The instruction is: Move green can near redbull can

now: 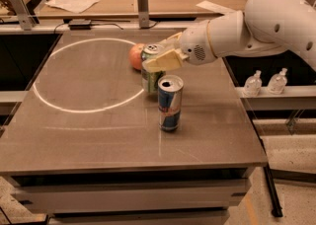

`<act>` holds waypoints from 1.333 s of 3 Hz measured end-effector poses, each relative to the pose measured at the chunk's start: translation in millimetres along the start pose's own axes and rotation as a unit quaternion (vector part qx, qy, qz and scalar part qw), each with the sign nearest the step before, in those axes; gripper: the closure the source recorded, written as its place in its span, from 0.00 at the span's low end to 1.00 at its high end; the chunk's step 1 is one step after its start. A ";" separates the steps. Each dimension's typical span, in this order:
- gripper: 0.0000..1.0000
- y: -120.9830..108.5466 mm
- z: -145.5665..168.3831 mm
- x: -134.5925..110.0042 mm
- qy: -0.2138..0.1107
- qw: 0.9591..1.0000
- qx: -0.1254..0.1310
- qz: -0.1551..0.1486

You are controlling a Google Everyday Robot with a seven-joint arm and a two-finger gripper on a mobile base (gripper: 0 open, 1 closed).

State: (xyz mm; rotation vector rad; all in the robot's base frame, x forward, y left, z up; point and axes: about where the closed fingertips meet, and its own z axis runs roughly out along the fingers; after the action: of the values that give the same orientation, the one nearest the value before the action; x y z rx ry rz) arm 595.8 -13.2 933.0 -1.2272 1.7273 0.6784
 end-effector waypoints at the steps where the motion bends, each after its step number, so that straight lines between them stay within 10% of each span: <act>1: 1.00 10.8 -0.5 7.0 0.008 1.000 -0.022 -0.010; 3: 1.00 21.5 19.1 11.2 0.003 0.998 -0.049 -0.028; 4: 0.81 23.4 27.9 11.1 0.001 0.998 -0.058 -0.032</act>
Offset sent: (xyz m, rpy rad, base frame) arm -0.0200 0.0105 -0.0233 -0.0350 0.0050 0.1383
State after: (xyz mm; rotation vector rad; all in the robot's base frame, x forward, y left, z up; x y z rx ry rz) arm 582.3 13.2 909.0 -1.3566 1.6628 0.7478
